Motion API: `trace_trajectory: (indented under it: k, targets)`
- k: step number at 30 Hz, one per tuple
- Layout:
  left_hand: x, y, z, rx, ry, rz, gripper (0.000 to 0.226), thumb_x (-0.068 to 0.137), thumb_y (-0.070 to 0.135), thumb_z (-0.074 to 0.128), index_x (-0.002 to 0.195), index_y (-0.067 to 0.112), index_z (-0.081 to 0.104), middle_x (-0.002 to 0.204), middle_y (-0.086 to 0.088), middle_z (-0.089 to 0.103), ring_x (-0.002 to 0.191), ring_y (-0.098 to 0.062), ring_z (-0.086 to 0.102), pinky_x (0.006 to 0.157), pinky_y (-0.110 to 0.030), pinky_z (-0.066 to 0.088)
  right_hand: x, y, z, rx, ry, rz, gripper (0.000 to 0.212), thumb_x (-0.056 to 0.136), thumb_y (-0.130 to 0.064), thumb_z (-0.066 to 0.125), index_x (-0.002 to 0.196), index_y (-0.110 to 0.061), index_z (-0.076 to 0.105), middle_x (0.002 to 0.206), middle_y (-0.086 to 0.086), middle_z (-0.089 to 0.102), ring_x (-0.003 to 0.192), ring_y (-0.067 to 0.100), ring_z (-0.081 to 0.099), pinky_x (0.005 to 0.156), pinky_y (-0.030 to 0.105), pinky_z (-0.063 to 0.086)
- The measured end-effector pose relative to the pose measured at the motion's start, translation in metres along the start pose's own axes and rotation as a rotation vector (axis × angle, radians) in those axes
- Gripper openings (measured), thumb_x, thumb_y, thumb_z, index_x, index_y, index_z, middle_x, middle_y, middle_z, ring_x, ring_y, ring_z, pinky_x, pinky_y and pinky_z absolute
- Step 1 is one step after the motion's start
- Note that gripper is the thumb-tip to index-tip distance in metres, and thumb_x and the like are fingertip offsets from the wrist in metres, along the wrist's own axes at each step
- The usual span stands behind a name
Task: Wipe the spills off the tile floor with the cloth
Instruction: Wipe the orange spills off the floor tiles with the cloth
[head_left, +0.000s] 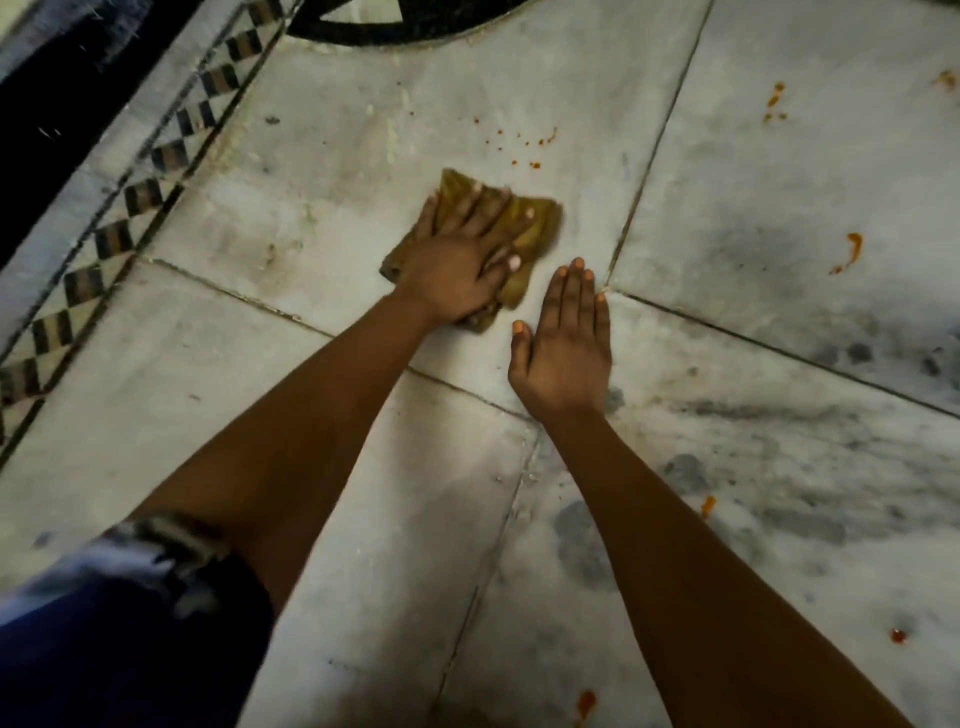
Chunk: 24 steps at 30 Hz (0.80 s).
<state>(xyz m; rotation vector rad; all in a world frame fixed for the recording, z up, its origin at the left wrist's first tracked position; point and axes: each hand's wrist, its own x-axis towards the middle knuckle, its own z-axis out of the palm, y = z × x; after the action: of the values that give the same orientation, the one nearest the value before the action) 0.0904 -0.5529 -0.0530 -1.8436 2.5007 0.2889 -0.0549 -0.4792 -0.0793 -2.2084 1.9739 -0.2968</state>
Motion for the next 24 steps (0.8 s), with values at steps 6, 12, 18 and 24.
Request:
trace_trajectory:
  k: [6,12,18,24]
  targets:
    - [-0.041,-0.052,-0.002,-0.009,-0.002,-0.098,0.060,0.089,0.056,0.013,0.144,0.035,0.005,0.158,0.003,0.009,0.145,-0.021,0.001,0.113,-0.047,0.000,0.003,0.001,0.000,0.017,-0.033,-0.009,0.071,0.091,-0.042,0.013,0.146,0.002,0.015,0.155,0.019,0.013,0.144,0.028,0.011,0.116,0.035,0.000]
    - [0.029,-0.024,-0.005,-0.108,-0.019,-0.340,0.059,0.093,0.058,0.016,0.147,0.037,0.004,0.158,0.004,-0.005,0.145,-0.024,-0.008,0.112,-0.053,-0.006,0.060,0.003,-0.007,0.023,0.060,-0.043,0.067,0.091,-0.038,0.020,0.145,0.002,0.020,0.153,0.020,0.018,0.143,0.030,0.015,0.116,0.037,0.006]
    - [-0.027,-0.073,0.000,-0.044,0.037,-0.217,0.072,0.078,0.067,0.009,0.144,0.041,0.012,0.158,0.004,0.010,0.145,-0.023,0.003,0.112,-0.048,0.002,0.117,0.018,-0.004,0.003,-0.003,-0.008,0.076,0.089,-0.049,0.014,0.148,-0.001,0.008,0.156,0.017,0.005,0.145,0.027,0.003,0.115,0.035,-0.003]
    - [0.066,-0.137,-0.027,-0.142,0.032,-0.587,0.061,0.096,0.054,0.023,0.149,0.032,0.001,0.158,-0.001,-0.006,0.144,-0.028,-0.009,0.113,-0.055,-0.003,0.123,0.018,0.008,-0.048,0.012,0.031,0.080,0.087,-0.054,0.011,0.148,-0.002,0.010,0.156,0.017,0.009,0.144,0.028,0.008,0.116,0.040,0.000]
